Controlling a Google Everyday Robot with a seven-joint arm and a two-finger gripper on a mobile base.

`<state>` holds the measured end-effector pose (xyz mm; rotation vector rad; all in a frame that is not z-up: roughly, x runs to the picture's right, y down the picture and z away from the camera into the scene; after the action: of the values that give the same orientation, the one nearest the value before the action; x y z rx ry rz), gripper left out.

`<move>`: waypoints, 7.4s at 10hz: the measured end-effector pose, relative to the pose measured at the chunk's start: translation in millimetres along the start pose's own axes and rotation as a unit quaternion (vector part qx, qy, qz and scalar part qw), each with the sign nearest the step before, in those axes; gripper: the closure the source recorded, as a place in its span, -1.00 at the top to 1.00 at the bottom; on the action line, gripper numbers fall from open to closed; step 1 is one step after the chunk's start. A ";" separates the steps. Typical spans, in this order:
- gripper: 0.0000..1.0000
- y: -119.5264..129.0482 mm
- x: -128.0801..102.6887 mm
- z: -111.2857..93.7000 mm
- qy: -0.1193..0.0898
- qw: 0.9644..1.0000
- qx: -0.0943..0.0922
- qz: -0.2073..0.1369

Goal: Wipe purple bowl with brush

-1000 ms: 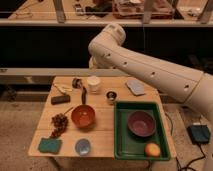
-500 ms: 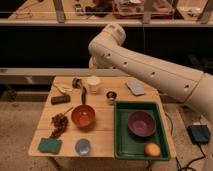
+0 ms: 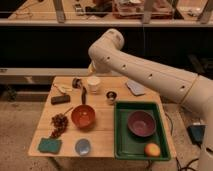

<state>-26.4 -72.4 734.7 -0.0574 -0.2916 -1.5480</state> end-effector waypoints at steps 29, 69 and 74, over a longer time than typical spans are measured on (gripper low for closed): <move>0.30 -40.6 30.2 173.3 0.028 0.998 0.018 -0.057; -0.73 -74.4 -21.7 288.8 -0.080 0.994 0.035 -0.064; -0.74 -79.8 -25.6 292.2 -0.093 0.993 0.036 -0.069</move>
<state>-148.7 14.3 999.2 -0.1271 -0.5074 -1.6717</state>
